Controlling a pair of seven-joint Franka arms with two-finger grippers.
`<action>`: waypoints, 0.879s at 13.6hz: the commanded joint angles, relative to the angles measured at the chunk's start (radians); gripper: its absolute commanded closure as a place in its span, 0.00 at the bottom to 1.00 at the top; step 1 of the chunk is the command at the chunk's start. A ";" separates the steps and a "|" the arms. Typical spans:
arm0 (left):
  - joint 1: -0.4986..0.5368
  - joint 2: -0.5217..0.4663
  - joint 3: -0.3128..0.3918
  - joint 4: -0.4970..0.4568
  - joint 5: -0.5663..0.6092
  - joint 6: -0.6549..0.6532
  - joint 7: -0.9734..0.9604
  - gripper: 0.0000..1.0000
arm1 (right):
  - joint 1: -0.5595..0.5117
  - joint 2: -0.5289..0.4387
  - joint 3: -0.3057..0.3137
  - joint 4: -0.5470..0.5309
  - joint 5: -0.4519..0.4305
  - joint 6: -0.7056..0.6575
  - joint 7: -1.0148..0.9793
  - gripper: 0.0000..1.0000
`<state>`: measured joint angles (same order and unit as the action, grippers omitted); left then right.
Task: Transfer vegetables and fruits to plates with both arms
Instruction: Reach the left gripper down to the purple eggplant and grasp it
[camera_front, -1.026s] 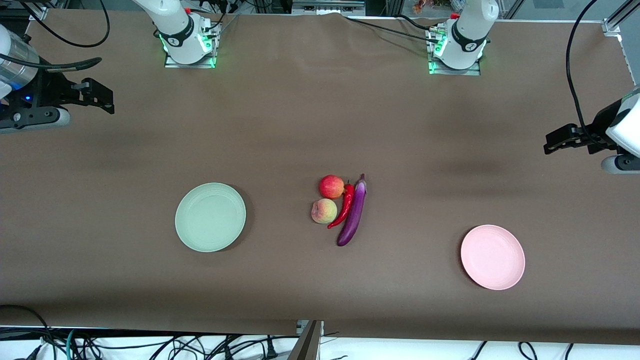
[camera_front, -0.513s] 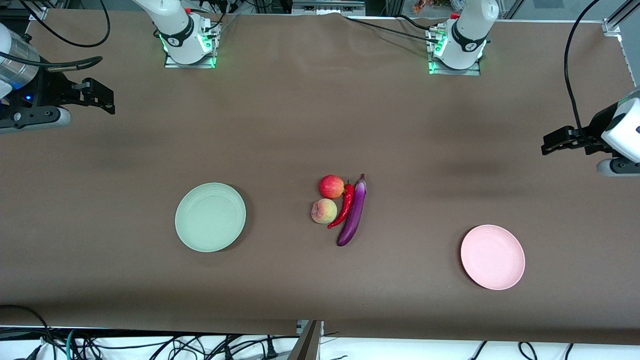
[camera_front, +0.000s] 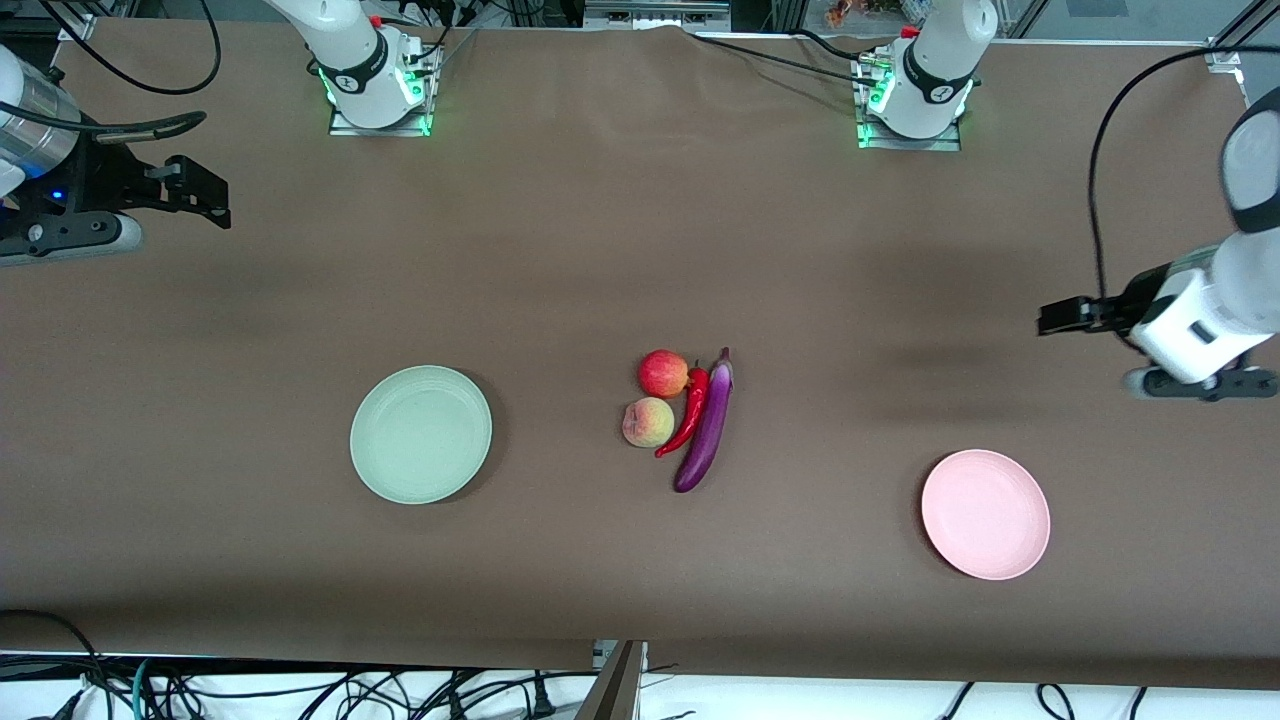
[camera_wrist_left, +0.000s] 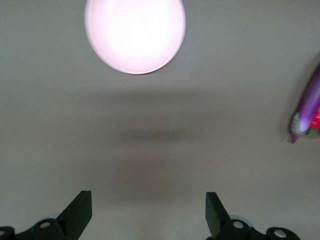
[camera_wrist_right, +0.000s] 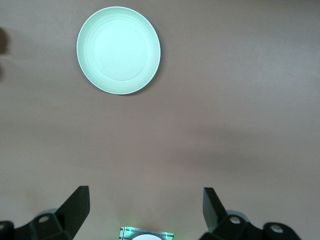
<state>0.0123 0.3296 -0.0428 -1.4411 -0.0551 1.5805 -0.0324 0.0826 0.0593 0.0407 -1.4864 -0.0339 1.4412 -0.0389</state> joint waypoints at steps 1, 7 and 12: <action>-0.063 0.101 0.003 0.034 -0.051 0.132 0.000 0.00 | 0.000 -0.006 -0.001 0.005 0.016 -0.010 0.005 0.00; -0.215 0.281 0.003 0.036 -0.058 0.393 -0.023 0.00 | 0.000 -0.006 -0.001 0.005 0.017 -0.012 0.005 0.00; -0.317 0.391 0.003 0.036 -0.055 0.594 -0.156 0.00 | 0.000 -0.007 0.001 0.005 0.017 -0.010 0.007 0.00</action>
<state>-0.2750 0.6721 -0.0533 -1.4387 -0.0903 2.1227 -0.1558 0.0826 0.0593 0.0407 -1.4859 -0.0338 1.4405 -0.0389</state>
